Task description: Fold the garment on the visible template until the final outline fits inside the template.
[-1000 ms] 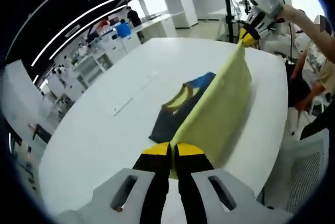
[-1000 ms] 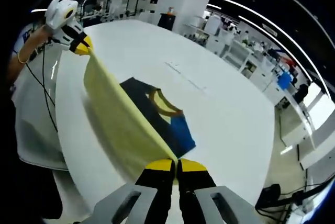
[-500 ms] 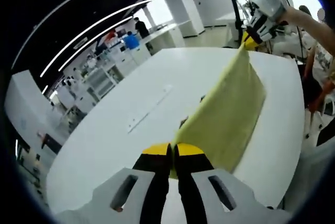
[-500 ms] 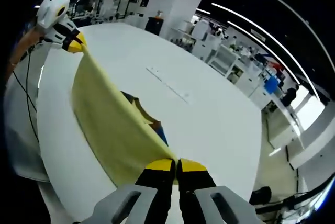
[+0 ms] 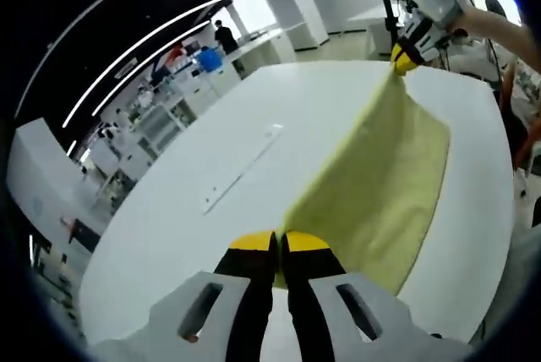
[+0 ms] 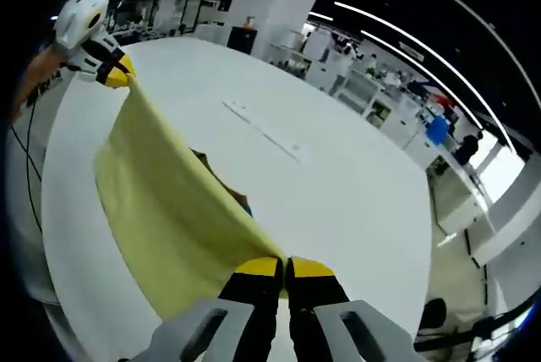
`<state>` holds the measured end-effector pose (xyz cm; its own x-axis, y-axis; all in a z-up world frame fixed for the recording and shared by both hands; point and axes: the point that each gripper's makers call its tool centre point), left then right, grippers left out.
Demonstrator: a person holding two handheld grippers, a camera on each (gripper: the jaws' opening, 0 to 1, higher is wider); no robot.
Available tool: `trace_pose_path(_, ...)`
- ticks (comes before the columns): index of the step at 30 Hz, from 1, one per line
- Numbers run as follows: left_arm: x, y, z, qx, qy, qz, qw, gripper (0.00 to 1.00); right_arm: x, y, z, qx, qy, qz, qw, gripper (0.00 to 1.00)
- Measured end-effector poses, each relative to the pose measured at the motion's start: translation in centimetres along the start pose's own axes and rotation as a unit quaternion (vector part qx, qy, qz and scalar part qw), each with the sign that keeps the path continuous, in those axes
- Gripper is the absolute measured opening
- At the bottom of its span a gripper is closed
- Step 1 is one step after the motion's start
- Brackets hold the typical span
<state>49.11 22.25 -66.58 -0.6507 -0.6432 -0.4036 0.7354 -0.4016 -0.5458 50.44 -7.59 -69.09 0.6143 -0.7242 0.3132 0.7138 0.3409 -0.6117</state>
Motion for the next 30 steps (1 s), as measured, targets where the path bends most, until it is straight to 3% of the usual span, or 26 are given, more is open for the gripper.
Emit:
trace_pose_path(12,0.4,5.4,-4.5,-0.042,0.012,-0.027,0.9987,0.01,-0.4,5.2,-2.4,-0.031,0.009,0.02,0.9993,0.0)
trace_pose_path(21,1.1,8.1,-7.2,-0.059,0.003,-0.045,0.9973,0.01,-1.0,8.3,-5.1,-0.072,-0.032,0.046,0.9958,0.0)
trace_pose_path(27,0.8,9.1,-8.7,-0.069,-0.009,-0.032,0.997,0.02,-1.3,9.2,-6.0,-0.066,0.025,0.063,0.9956,0.0)
trace_pose_path(30,0.9,9.3,-9.2,-0.07,-0.012,-0.03,0.997,0.04,-1.2,9.3,-6.4,-0.065,0.018,0.067,0.9955,0.01)
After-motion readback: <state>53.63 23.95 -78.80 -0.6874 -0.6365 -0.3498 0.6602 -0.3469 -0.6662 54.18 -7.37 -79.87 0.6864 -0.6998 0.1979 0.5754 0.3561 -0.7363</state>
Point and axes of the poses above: the point that each gripper's makers call its tool centre point, and the gripper's own axes: y roughly forward along the fingers, x roughly to its right, z roughly out of its top, and after that the axes turned 7 degrees about x, right-handed
